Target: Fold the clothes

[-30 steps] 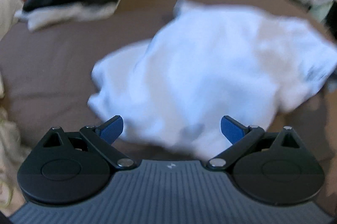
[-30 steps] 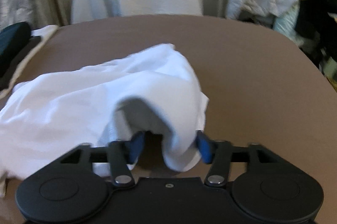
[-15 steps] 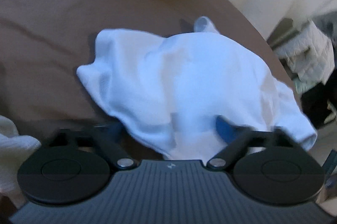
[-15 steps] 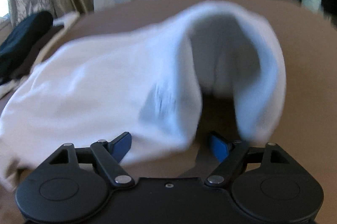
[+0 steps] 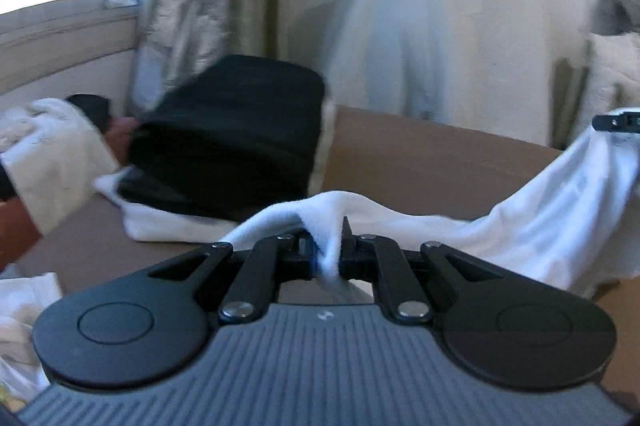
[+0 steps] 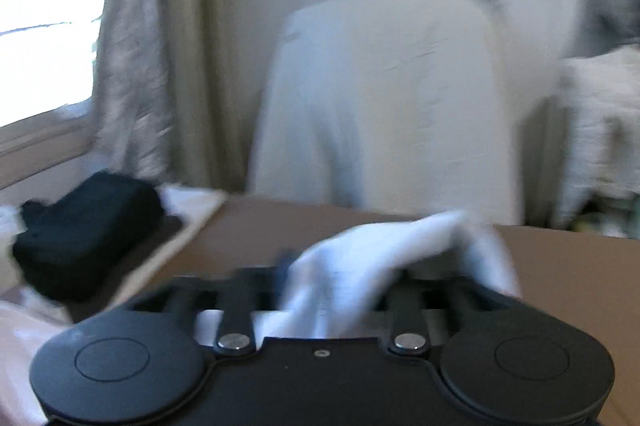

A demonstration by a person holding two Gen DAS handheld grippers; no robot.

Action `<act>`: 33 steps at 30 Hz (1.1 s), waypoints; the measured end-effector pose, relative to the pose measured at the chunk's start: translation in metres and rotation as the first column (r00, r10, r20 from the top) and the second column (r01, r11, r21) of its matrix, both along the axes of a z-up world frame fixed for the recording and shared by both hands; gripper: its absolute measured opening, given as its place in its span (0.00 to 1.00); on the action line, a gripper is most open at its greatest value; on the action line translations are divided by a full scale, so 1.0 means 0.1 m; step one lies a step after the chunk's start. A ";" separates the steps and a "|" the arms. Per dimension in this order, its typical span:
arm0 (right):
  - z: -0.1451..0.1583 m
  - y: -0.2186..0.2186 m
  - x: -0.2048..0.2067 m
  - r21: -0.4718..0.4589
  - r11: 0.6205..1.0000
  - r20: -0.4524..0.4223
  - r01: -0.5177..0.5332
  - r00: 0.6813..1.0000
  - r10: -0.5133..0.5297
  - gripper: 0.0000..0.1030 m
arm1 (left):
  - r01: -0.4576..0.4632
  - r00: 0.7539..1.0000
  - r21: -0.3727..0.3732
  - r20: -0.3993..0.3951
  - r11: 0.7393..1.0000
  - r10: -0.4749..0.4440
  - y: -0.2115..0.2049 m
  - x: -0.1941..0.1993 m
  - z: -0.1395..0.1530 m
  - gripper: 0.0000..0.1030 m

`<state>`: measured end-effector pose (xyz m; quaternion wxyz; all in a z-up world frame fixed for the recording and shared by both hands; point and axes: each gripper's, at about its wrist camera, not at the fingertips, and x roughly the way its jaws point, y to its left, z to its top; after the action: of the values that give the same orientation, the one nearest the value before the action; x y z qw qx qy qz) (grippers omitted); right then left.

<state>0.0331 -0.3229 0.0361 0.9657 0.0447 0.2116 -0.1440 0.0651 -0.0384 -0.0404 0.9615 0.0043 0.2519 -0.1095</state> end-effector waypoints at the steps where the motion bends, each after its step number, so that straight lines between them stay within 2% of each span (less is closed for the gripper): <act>1: 0.00 0.05 0.12 -0.008 1.000 -0.039 -0.021 0.999 0.021 0.70 | -0.016 1.000 0.033 0.005 0.999 0.016 0.02 0.07 -0.08 0.08; 3: -0.16 0.27 0.15 -0.089 0.996 -0.130 -0.025 0.991 0.013 0.71 | -0.034 0.999 0.074 -0.001 0.997 0.034 0.11 0.18 -0.24 0.08; 4: -0.25 0.39 0.14 -0.124 0.992 -0.170 -0.029 0.985 0.008 0.71 | -0.044 0.998 0.070 -0.035 0.997 0.047 0.16 0.26 -0.35 0.08; 5: -0.37 0.51 0.06 -0.135 0.990 -0.194 -0.034 0.981 0.007 0.71 | -0.056 0.996 0.062 -0.073 0.997 0.060 0.20 0.33 -0.47 0.08; 7: -0.61 0.68 -0.17 -0.100 0.995 -0.233 -0.024 0.972 0.000 0.75 | -0.089 0.984 0.008 -0.153 0.996 0.089 0.31 0.38 -0.67 0.08; 9: -0.84 0.74 -0.47 -0.002 1.000 -0.265 0.004 0.964 -0.004 0.76 | -0.094 0.980 0.004 -0.179 0.996 0.093 0.35 0.37 -0.78 0.08; 11: -1.07 0.73 -0.77 0.118 0.992 -0.304 0.048 0.953 -0.010 0.76 | -0.083 0.982 0.036 -0.167 0.996 0.088 0.32 0.35 -0.80 0.08; 13: -1.29 0.70 -1.04 0.248 0.965 -0.333 0.089 0.943 -0.001 0.76 | -0.083 0.985 0.036 -0.151 0.996 0.088 0.30 0.34 -0.76 0.08; 15: -1.45 0.66 -1.19 0.346 0.934 -0.332 0.088 0.943 0.035 0.76 | -0.083 0.987 0.016 -0.139 0.996 0.084 0.33 0.35 -0.72 0.08; 19: -1.54 0.64 -1.03 0.385 0.919 -0.299 0.082 0.953 0.041 0.76 | -0.068 0.990 -0.003 -0.121 0.998 0.067 0.35 0.28 -0.69 0.08; 22: -1.66 0.67 -0.72 0.515 0.857 -0.227 -0.028 0.959 0.168 0.76 | -0.060 0.987 -0.018 -0.151 0.998 0.057 0.34 0.27 -0.77 0.08; 23: -1.73 0.72 -0.63 0.525 0.850 -0.228 -0.032 0.958 0.176 0.76 | -0.056 0.985 -0.018 -0.161 0.998 0.052 0.33 0.26 -0.81 0.08; 24: -1.79 0.79 -0.55 0.500 0.866 -0.240 -0.006 0.960 0.145 0.75 | -0.048 0.985 0.002 -0.165 0.999 0.048 0.29 0.23 -0.84 0.08; 26: -1.81 0.91 -0.46 0.423 0.905 -0.255 0.041 0.964 0.075 0.55 | -0.029 0.987 0.057 -0.156 0.998 0.038 0.21 0.15 -0.90 0.08; 27: -1.80 0.96 -0.41 0.385 0.922 -0.260 0.039 0.963 0.068 0.27 | -0.022 0.989 0.080 -0.146 0.997 0.033 0.18 0.13 -0.90 0.08; 28: -1.76 1.00 -0.38 0.347 0.938 -0.264 0.018 0.961 0.080 0.09 | -0.017 0.990 0.098 -0.137 0.995 0.030 0.16 0.11 -0.90 0.08; 30: -1.61 1.06 -0.42 0.264 0.964 -0.244 -0.004 0.967 0.070 0.09 | -0.031 0.992 0.097 -0.118 0.995 0.043 0.17 0.09 -0.84 0.08; 33: -1.26 0.95 -0.65 0.195 0.981 -0.175 0.003 0.984 0.031 0.08 | -0.098 0.995 0.126 -0.001 0.987 0.099 0.21 -0.02 -0.66 0.08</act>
<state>-0.0321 -0.2279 -0.0895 0.9350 0.1245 0.3098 -0.1193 0.0631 -0.0171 -0.1061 0.9627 0.0521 0.2617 -0.0456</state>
